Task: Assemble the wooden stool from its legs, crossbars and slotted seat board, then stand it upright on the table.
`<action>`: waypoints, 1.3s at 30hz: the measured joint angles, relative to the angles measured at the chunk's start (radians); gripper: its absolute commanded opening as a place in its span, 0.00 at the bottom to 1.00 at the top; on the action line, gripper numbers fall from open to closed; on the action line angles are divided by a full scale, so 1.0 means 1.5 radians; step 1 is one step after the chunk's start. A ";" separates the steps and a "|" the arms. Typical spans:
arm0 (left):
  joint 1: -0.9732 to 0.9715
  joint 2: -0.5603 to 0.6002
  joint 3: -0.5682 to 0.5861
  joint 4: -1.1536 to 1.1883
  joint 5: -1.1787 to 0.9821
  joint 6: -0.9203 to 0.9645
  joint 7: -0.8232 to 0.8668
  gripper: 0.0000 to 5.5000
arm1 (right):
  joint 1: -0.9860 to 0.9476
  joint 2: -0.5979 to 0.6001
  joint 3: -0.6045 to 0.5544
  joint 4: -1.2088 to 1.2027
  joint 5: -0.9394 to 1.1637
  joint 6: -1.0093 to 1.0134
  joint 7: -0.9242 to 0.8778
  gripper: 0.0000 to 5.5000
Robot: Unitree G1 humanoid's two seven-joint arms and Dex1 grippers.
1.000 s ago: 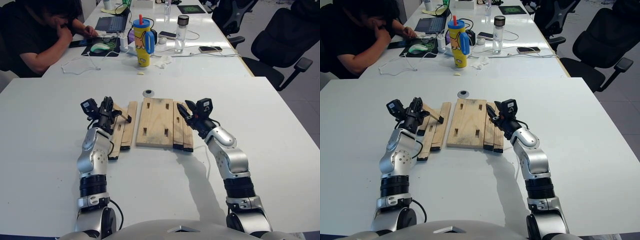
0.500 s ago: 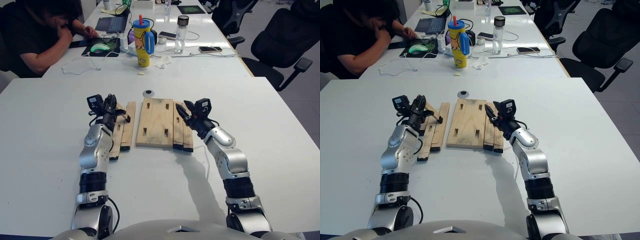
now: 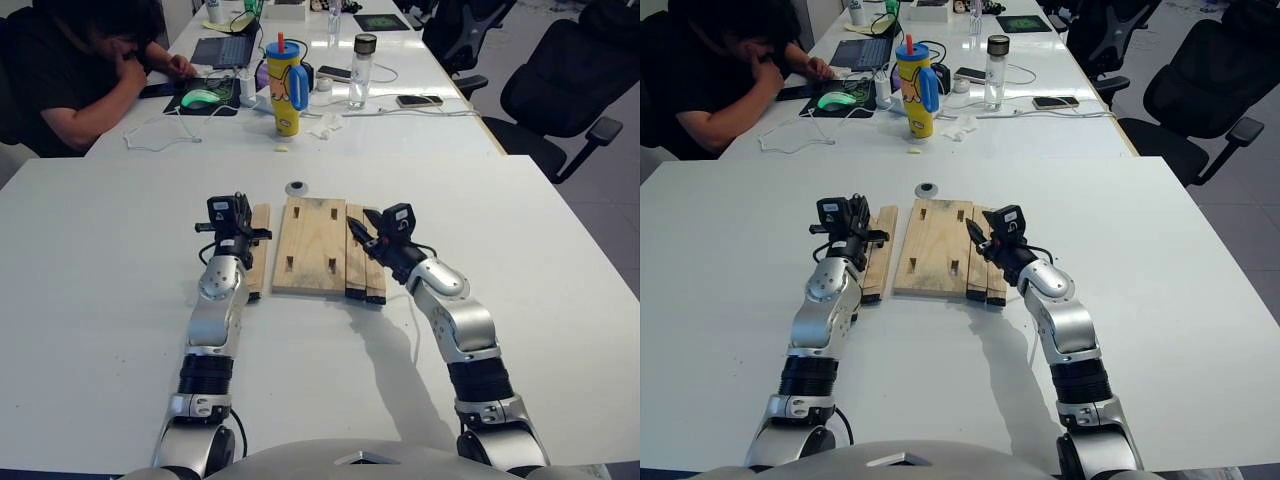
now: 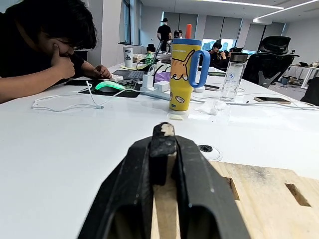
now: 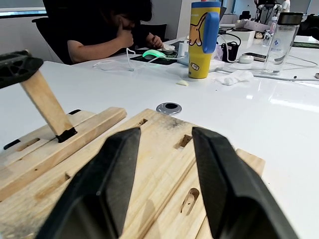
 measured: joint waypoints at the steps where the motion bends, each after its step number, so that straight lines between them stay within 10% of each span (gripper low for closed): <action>1: -0.002 0.001 -0.001 0.002 0.001 0.000 -0.001 0.08 | 0.000 0.000 0.000 0.000 -0.001 0.000 -0.001 0.35; 16: 0.036 0.046 -0.035 -0.040 0.095 -0.057 -0.016 0.43 | 0.001 0.018 0.003 0.007 -0.019 -0.002 -0.014 0.35; 25: -0.073 0.065 0.015 -0.142 0.089 -0.025 -0.012 0.43 | 0.003 0.022 0.004 0.008 -0.019 -0.006 -0.014 0.35; 39: -0.197 0.064 0.061 0.166 -0.018 0.051 -0.109 0.43 | 0.003 0.039 0.011 0.029 -0.024 -0.019 -0.019 0.35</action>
